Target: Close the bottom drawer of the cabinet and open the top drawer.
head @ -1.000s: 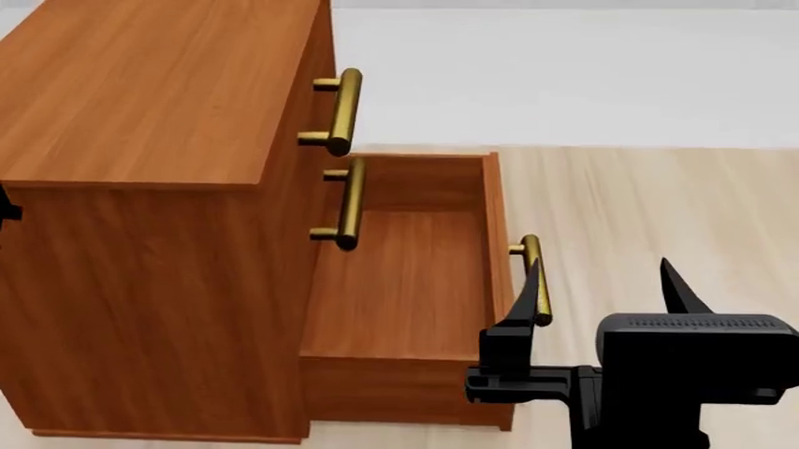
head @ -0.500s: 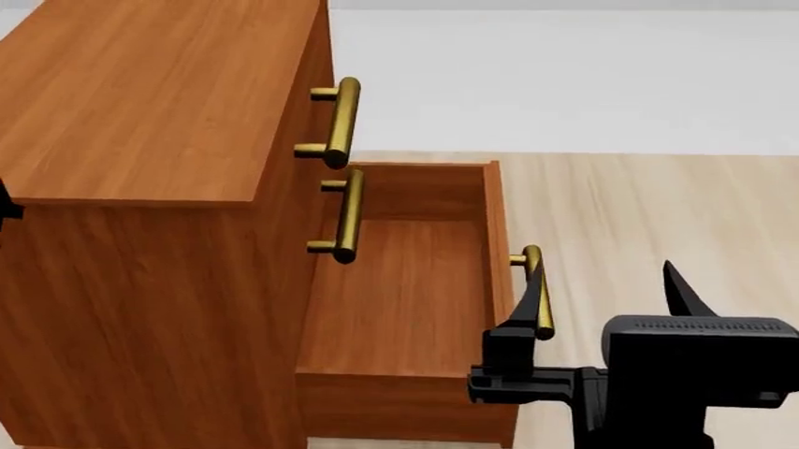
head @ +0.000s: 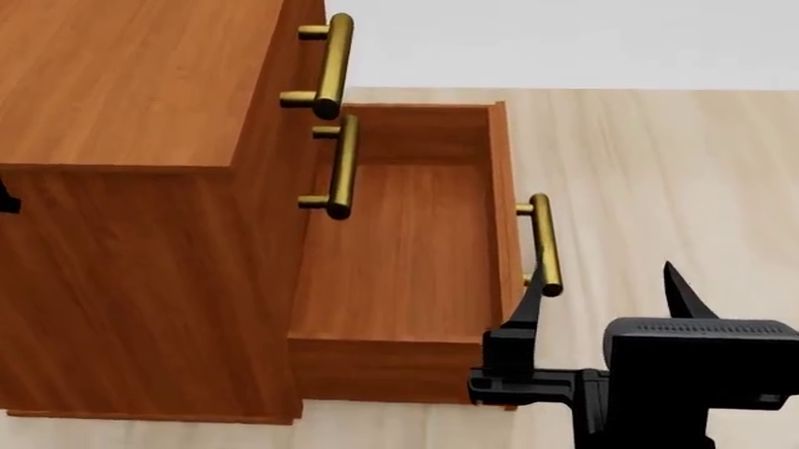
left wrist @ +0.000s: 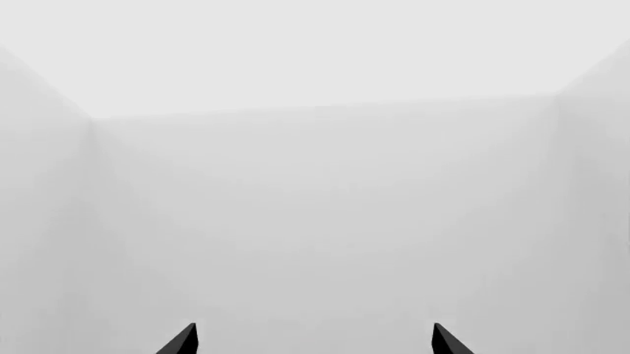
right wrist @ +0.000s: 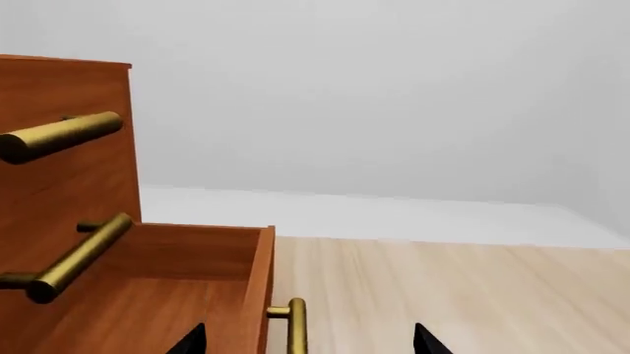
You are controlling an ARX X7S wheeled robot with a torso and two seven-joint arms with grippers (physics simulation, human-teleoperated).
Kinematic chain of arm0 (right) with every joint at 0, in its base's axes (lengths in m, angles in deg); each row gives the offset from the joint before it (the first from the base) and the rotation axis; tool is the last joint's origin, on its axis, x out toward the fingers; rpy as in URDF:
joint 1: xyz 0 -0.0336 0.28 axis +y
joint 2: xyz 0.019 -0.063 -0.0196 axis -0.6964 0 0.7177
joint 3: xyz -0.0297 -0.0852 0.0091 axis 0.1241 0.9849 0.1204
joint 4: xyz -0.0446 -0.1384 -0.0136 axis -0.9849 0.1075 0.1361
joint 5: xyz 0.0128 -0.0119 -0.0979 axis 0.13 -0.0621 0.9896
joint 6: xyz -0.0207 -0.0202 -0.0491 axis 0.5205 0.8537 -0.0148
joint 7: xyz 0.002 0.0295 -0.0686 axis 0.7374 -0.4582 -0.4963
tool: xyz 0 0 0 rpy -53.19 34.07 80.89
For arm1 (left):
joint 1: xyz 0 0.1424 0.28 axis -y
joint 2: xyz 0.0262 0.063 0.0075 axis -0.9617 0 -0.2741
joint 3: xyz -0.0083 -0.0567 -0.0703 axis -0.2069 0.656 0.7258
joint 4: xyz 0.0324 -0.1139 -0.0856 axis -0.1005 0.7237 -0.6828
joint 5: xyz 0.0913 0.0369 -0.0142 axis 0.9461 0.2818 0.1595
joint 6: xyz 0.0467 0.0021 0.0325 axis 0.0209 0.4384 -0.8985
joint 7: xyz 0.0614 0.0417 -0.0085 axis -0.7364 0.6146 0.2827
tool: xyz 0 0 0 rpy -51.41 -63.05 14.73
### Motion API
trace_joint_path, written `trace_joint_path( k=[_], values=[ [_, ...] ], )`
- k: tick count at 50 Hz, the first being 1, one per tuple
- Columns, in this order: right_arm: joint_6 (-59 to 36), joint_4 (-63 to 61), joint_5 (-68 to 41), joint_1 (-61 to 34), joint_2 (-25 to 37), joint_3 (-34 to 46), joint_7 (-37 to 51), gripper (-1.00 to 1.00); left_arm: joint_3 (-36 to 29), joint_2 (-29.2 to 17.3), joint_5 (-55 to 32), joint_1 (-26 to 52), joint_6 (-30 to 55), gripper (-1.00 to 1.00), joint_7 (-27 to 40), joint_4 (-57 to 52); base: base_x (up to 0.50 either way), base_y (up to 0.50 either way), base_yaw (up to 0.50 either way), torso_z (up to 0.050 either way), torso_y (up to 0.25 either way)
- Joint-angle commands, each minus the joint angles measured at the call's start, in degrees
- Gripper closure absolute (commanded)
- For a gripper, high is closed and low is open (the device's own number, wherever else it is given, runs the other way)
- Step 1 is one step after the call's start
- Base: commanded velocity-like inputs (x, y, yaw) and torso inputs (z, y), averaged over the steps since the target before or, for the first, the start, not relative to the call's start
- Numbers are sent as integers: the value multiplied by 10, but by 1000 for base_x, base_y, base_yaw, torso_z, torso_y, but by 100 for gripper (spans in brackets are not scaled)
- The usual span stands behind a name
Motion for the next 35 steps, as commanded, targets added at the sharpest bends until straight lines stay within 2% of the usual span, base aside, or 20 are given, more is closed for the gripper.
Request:
trace_joint_path(
  k=[1, 12, 26, 35],
  values=[
    [-1, -3, -3, 0, 2, 2, 3, -100, 1, -5, -8, 2, 3, -100, 7, -3, 0, 0, 0, 0, -166],
    [2, 4, -4, -5, 3, 6, 3, -100, -1, -9, -12, 1, -2, -100, 12, -1, -1, 0, 0, 0, -154],
    [4, 41, 5, -30, 10, -10, 18, -100, -3, -13, -17, 0, -9, -100, 17, 2, -1, 0, 0, 0, 0],
    [25, 116, 0, -57, 6, -40, 22, -100, -6, -18, -18, 0, -11, -100, 21, 3, 0, 0, 0, 0, 0]
  ],
)
